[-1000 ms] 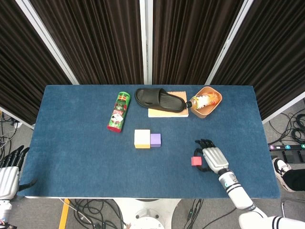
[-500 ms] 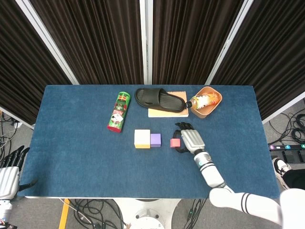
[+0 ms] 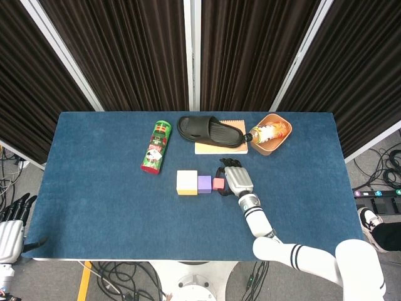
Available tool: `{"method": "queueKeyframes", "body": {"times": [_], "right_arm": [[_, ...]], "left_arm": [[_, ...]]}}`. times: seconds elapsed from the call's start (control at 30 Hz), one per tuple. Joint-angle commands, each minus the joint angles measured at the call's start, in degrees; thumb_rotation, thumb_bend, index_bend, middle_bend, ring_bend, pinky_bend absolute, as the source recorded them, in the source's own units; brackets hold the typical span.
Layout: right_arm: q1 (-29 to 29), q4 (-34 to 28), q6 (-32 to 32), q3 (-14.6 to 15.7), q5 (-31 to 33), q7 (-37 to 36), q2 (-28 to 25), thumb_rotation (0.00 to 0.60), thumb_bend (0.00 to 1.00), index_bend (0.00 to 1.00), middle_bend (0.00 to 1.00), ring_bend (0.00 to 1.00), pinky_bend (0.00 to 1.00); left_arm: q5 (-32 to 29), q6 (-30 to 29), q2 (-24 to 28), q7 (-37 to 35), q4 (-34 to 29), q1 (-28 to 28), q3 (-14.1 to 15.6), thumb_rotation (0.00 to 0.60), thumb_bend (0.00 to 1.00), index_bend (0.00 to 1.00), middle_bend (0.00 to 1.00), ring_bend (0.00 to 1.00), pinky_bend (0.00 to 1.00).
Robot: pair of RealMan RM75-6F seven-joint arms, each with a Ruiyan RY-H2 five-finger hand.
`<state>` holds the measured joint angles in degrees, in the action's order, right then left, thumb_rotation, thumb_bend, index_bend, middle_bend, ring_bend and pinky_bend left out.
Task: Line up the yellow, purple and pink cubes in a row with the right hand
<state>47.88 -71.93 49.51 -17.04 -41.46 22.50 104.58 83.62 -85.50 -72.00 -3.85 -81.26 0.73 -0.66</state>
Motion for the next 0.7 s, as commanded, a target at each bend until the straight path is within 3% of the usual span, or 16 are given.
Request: {"method": "queueKeyframes", "body": {"times": [0.03,0.37,0.7], "right_arm": [[0.24,0.27,-0.12,0.02,0.25,0.11,0.21,0.6,0.24,0.48,0.07,0.0,0.0],[1.03,0.63,-0.44,0.46,0.95,0.72,0.78,0.6,0.24,0.43,0.06,0.0,0.0],[1.31,-0.01,-0.48,0.79,1.21,0.87,0.39,0.6,0.18,0.29,0.05,0.0,0.0]], "left_arm": [[0.01,0.11,-0.01,0.0,0.04,-0.03,0.04,0.6,0.06,0.13,0.16,0.11,0.16],[-0.13,0.23,-0.19,-0.04,0.29,0.02,0.04,0.6,0.06,0.14,0.16,0.11,0.16],[-0.14,0.19,-0.29,-0.15,0.46,0.11,0.05,0.6,0.06,0.14,0.16,0.11,0.16]]}}
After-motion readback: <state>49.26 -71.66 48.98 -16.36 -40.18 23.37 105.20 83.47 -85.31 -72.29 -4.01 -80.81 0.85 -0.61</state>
